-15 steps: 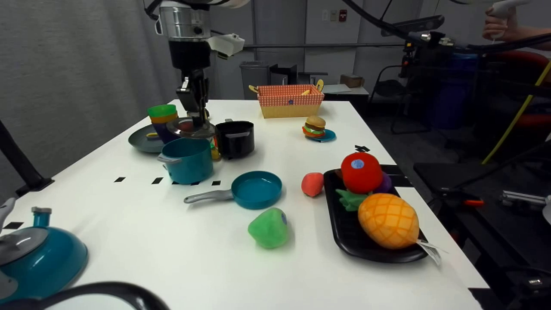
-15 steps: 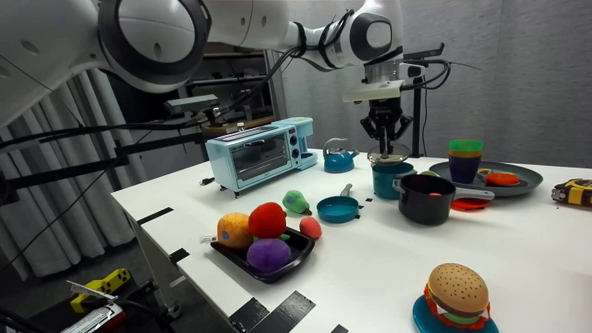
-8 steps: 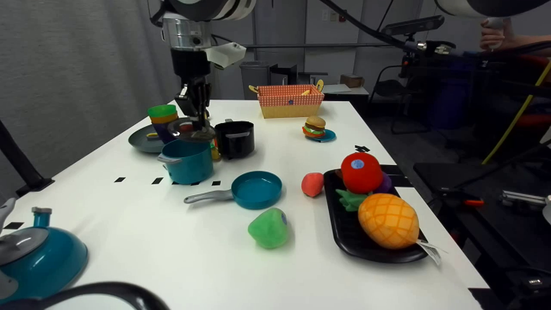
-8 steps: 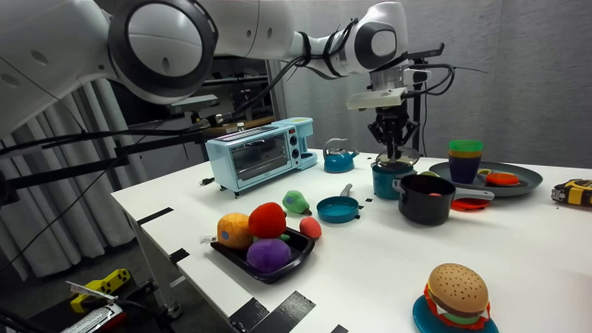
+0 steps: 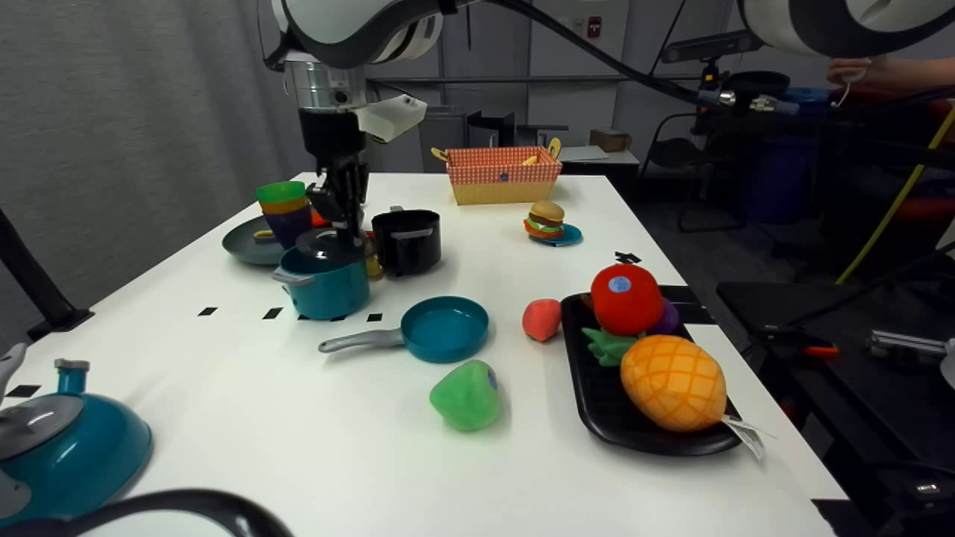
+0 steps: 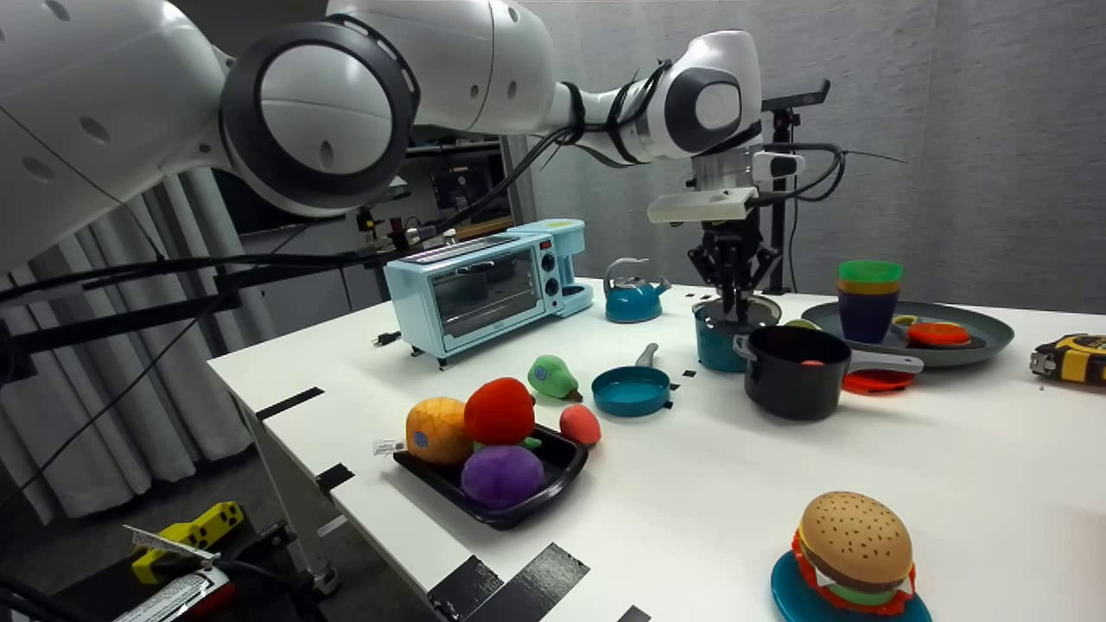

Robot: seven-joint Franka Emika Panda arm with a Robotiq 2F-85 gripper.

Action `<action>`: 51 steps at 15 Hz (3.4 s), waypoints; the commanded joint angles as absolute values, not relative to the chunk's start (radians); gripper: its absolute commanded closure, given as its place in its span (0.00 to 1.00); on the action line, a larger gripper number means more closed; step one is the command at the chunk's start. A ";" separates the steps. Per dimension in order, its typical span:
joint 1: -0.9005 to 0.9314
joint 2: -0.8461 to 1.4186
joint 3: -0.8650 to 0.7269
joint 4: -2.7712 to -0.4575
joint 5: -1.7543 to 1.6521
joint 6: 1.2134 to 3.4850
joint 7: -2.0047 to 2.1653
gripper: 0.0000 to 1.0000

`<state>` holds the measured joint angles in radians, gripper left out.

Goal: Take the black lid and put it on the blue pot

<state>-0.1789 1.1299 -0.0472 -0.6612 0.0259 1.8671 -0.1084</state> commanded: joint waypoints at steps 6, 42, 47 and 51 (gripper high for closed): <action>-0.137 1.188 -0.065 -0.548 -0.007 1.849 -0.078 0.96; -0.084 1.131 -0.062 -0.635 -0.005 2.051 -0.049 0.00; -0.084 1.127 -0.063 -0.637 -0.005 2.051 -0.049 0.00; -0.084 1.127 -0.063 -0.637 -0.005 2.051 -0.049 0.00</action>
